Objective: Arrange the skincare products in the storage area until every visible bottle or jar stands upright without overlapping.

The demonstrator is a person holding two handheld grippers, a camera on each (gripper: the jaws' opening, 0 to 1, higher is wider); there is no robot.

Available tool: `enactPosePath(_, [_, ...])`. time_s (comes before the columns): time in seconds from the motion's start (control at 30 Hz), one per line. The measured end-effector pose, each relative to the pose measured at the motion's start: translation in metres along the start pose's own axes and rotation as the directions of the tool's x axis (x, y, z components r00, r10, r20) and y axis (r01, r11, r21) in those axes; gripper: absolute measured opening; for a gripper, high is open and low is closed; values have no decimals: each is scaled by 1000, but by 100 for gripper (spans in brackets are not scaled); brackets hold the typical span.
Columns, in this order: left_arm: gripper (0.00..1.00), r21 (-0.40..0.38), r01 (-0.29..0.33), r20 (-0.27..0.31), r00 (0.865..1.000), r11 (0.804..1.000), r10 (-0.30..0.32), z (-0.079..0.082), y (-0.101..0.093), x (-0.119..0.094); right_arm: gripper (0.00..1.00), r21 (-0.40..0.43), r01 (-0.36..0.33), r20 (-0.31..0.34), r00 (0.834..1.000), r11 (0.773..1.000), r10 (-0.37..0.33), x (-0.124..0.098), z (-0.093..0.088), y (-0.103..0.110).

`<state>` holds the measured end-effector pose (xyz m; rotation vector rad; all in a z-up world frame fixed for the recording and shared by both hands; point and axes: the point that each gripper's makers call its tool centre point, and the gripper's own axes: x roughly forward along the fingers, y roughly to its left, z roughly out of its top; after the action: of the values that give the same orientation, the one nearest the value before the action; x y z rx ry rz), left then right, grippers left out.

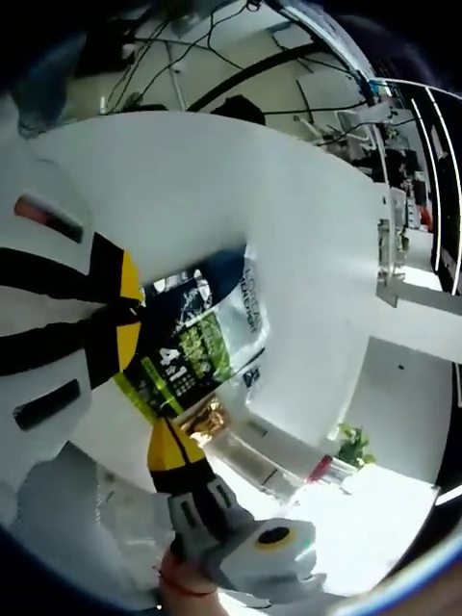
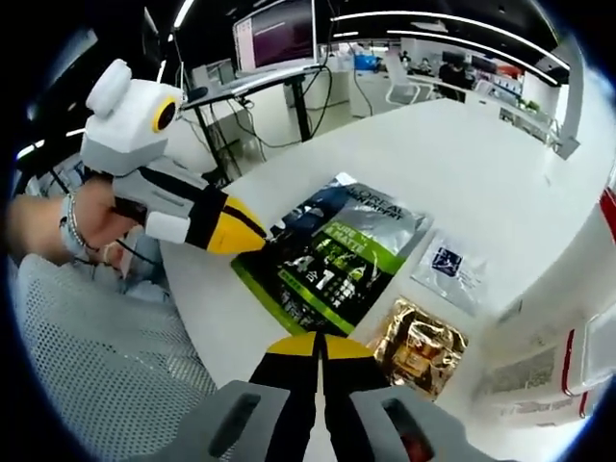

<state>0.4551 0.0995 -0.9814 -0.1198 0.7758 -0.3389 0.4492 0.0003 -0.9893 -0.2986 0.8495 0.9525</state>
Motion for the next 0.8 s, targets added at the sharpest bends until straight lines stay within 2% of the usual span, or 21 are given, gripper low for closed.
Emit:
enactPosePath(0.07, [4, -22, 7, 73, 997, 1000, -5, 18, -2, -8, 0, 55, -15, 75, 997, 998, 11, -10, 17, -2])
enactPosePath(0.13, [4, -30, 4, 116, 993, 1000, 0, 32, -3, -14, 0, 86, -13, 129, 992, 996, 1, -24, 32, -10])
enactPosePath(0.23, [2, -47, 12, 143, 990, 999, -5, 48, -7, -18, 0, 70, 27, 193, 980, 997, -40, -49, 48, -29])
enactPosePath(0.33, [2, -103, 113, 163, 982, 988, -95, 61, -29, -15, 0, 3, 52, 202, 978, 999, -52, -70, 46, -42])
enactPosePath(0.37, [3, -106, 152, 155, 979, 983, -135, 64, -40, -11, 0, -38, 68, 175, 983, 997, -61, -76, 39, -47])
enactPosePath(0.43, [6, -97, 189, 116, 977, 977, -178, 64, -56, -4, 0, -60, 84, 132, 988, 995, -76, -80, 23, -54])
enactPosePath(0.5, [7, -49, 219, 66, 974, 975, -215, 63, -76, 6, 0, -44, 76, 132, 989, 996, -69, -80, 14, -54])
enactPosePath(0.53, [7, -21, 232, 56, 971, 972, -231, 64, -85, 10, 0, -6, 54, 135, 989, 999, -53, -78, 8, -51])
enactPosePath(0.6, [11, 80, 270, 23, 962, 959, -273, 61, -106, 22, 4, 43, 6, 131, 991, 999, -12, -72, -2, -42])
enactPosePath(0.67, [20, 150, 283, -44, 959, 947, -279, 52, -119, 34, 9, 33, -10, 83, 997, 999, 7, -67, -6, -39])
enactPosePath(0.7, [22, 191, 284, -59, 959, 940, -278, 50, -121, 39, 9, -5, -1, 77, 997, 1000, 1, -65, -5, -39])
enactPosePath(0.77, [24, 327, 267, -85, 964, 906, -253, 46, -124, 50, 6, -42, 34, 70, 997, 999, -31, -61, -6, -45])
enactPosePath(0.8, [25, 405, 266, -97, 964, 875, -248, 46, -126, 55, 6, -41, 41, 49, 998, 998, -39, -60, -10, -47])
